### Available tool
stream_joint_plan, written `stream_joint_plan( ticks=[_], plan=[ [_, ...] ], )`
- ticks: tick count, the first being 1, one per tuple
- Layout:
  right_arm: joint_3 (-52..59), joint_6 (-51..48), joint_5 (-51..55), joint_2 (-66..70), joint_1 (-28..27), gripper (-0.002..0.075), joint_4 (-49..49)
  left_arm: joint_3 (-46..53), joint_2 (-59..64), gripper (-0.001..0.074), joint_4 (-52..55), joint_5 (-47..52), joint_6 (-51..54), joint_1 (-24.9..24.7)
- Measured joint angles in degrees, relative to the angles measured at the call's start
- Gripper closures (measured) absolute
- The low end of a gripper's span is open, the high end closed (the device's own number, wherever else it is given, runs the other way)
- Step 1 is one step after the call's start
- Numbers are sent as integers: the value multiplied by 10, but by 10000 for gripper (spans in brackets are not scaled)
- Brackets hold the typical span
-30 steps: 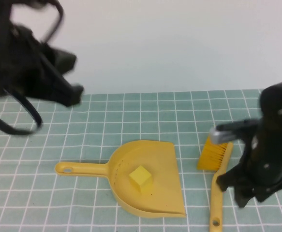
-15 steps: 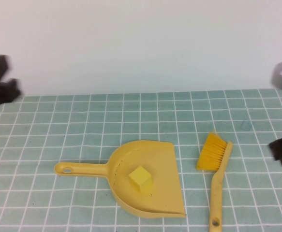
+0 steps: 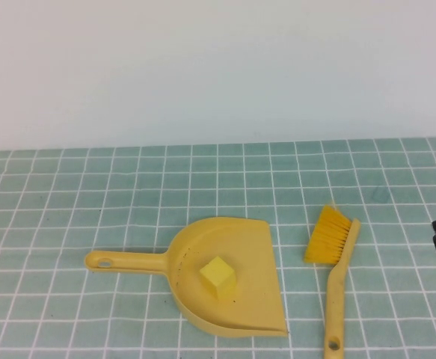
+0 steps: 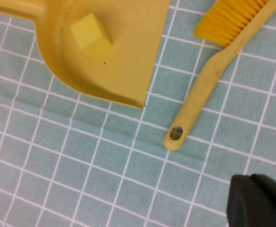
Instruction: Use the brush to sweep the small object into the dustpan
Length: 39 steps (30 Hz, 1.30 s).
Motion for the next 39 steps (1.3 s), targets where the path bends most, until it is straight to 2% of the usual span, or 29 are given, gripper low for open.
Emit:
stream_joint_plan(
  ticks=[5, 9, 16, 19, 27, 34, 39],
  plan=[
    [5, -43, -10, 3, -4, 727, -17, 75, -83, 735, 26, -4, 30, 53],
    [47, -79, -83, -72, -29, 727, -43, 168, -173, 735, 27, -38, 79, 59],
    [258, -87, -317, -323, -90, 727, -40, 291, -279, 735, 24, -91, 121, 59],
    [367, -88, -376, -446, -124, 727, -18, 328, -304, 735, 26, -93, 135, 59],
    [544, -88, -389, -642, -195, 727, -1, 335, -336, 735, 19, -26, 150, 59],
    [596, -89, -395, -663, -221, 727, -12, 335, -409, 737, 8, 92, 121, 59],
    [635, -92, -413, -663, -222, 727, -68, 335, -390, 735, 9, 129, 111, 59]
  ],
)
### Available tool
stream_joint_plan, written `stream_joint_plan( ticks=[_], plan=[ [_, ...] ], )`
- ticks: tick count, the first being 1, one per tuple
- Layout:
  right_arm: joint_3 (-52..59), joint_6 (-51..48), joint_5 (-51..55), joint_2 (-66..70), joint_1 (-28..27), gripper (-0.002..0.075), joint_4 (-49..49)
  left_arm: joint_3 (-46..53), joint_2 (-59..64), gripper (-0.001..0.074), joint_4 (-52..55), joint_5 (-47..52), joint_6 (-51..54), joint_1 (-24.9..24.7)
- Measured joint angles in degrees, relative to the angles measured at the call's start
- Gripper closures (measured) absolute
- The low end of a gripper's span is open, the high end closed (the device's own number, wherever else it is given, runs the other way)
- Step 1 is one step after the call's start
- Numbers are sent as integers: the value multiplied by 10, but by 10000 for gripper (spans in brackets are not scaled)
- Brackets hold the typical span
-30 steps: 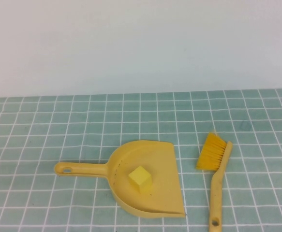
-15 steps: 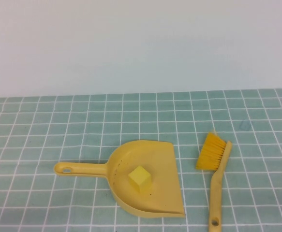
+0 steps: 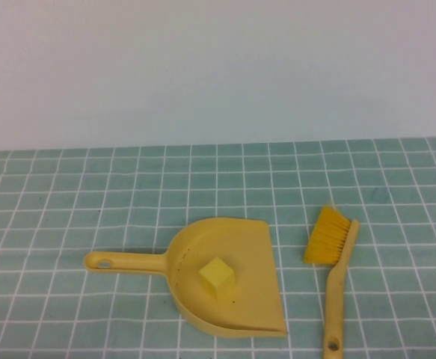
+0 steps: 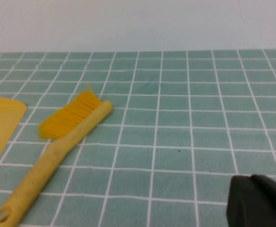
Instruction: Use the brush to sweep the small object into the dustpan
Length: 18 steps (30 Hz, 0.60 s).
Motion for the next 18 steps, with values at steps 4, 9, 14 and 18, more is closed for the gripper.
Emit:
stream_joint_plan(
  ticks=[4, 9, 14, 18],
  plan=[
    [37, 0, -53, 0, 0, 727, -3, 0, 1, 735, 6, 17, -4, 0],
    [38, 0, -58, -1, 0, 727, -9, 0, -21, 735, 59, 16, -92, 7],
    [39, -3, -15, -1, 0, 727, -17, 0, -21, 735, 146, 11, -234, 7],
    [39, -13, -10, -1, 0, 727, -19, 0, -21, 735, 150, 11, -223, 6]
  ],
)
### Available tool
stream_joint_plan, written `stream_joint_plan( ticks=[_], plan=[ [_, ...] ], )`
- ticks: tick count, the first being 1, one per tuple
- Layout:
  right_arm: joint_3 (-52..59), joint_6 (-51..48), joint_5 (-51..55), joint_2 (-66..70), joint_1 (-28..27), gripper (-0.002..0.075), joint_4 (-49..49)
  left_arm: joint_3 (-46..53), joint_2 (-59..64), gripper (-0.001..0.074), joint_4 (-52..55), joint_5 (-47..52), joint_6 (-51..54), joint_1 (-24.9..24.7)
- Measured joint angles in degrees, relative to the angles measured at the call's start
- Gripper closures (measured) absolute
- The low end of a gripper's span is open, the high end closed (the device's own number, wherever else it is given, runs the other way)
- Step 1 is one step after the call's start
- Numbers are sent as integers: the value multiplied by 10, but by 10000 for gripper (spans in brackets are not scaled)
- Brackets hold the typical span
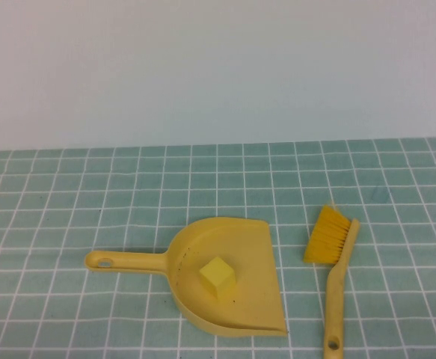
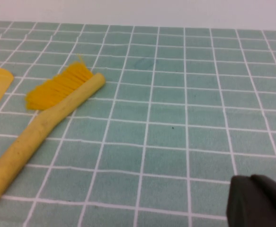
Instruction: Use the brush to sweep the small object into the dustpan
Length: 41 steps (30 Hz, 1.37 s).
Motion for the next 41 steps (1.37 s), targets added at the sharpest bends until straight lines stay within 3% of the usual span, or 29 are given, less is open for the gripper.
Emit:
stream_joint_plan(
  ticks=[41],
  plan=[
    [0, -2, 3, -1, -25, 727, 0, 1, 3, 735, 14, -13, -2, -1]
  ],
)
